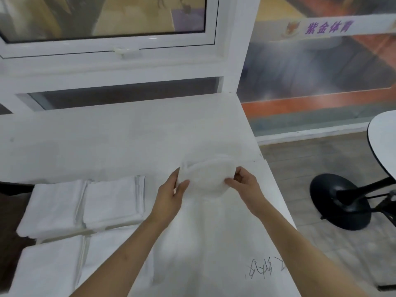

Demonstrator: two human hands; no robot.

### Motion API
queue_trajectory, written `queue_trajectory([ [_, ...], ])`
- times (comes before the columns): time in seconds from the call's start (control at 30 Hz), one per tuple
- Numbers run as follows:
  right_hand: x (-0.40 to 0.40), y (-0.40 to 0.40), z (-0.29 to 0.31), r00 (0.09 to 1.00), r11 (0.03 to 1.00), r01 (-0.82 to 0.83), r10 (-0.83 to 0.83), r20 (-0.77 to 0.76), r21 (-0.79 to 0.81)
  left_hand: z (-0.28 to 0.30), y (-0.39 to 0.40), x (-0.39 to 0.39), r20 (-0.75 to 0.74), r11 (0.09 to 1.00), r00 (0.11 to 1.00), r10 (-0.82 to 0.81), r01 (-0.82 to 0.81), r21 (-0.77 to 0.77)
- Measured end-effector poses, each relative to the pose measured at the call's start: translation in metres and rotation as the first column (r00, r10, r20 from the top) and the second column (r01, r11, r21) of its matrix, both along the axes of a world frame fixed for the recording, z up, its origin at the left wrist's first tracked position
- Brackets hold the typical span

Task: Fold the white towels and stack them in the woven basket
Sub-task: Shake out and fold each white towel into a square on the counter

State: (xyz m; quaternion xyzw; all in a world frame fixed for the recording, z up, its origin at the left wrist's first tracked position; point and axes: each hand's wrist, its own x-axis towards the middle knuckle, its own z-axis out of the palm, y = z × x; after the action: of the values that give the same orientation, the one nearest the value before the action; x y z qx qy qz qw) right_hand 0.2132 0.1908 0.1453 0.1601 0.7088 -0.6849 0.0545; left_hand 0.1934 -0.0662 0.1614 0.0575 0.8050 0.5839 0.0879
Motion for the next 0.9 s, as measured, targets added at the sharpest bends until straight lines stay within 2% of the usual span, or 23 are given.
queue_trajectory([
  [0.07, 0.011, 0.000, 0.003, 0.998, 0.987, -0.032, 0.041, -0.057, 0.158, -0.009, -0.008, 0.008, -0.129, 0.995, 0.991, -0.018, 0.005, -0.103],
  [0.17, 0.040, 0.002, -0.017, 0.985, 0.898, -0.114, 0.159, -0.071, 0.425, -0.040, -0.020, 0.030, -0.271, 0.969, 0.952, -0.142, 0.077, -0.236],
  [0.27, 0.078, 0.004, -0.054, 0.951, 0.774, -0.260, 0.308, 0.015, 0.578, -0.088, -0.037, 0.064, -0.207, 0.905, 0.931, -0.301, 0.211, -0.369],
  [0.37, 0.111, -0.003, -0.069, 0.900, 0.700, -0.401, 0.423, 0.108, 0.591, -0.128, -0.050, 0.099, -0.019, 0.849, 0.926, -0.376, 0.337, -0.408],
  [0.43, 0.123, -0.007, -0.074, 0.889, 0.701, -0.446, 0.418, 0.185, 0.556, -0.131, -0.049, 0.113, 0.058, 0.890, 0.949, -0.309, 0.310, -0.334],
  [0.5, 0.131, -0.003, -0.085, 0.892, 0.749, -0.451, 0.396, 0.218, 0.486, -0.128, -0.044, 0.117, 0.115, 0.929, 0.968, -0.222, 0.246, -0.277],
  [0.67, 0.114, -0.002, -0.100, 0.932, 0.850, -0.352, 0.283, 0.225, 0.391, -0.126, -0.033, 0.105, 0.214, 0.953, 0.977, 0.009, 0.057, -0.299],
  [0.8, 0.083, -0.012, -0.109, 0.944, 0.842, -0.278, 0.150, 0.293, 0.463, -0.119, -0.014, 0.078, 0.286, 0.957, 0.943, 0.171, -0.090, -0.277],
  [0.9, 0.062, -0.021, -0.116, 0.935, 0.792, -0.268, 0.077, 0.345, 0.548, -0.124, 0.000, 0.052, 0.296, 0.931, 0.919, 0.260, -0.158, -0.328],
])
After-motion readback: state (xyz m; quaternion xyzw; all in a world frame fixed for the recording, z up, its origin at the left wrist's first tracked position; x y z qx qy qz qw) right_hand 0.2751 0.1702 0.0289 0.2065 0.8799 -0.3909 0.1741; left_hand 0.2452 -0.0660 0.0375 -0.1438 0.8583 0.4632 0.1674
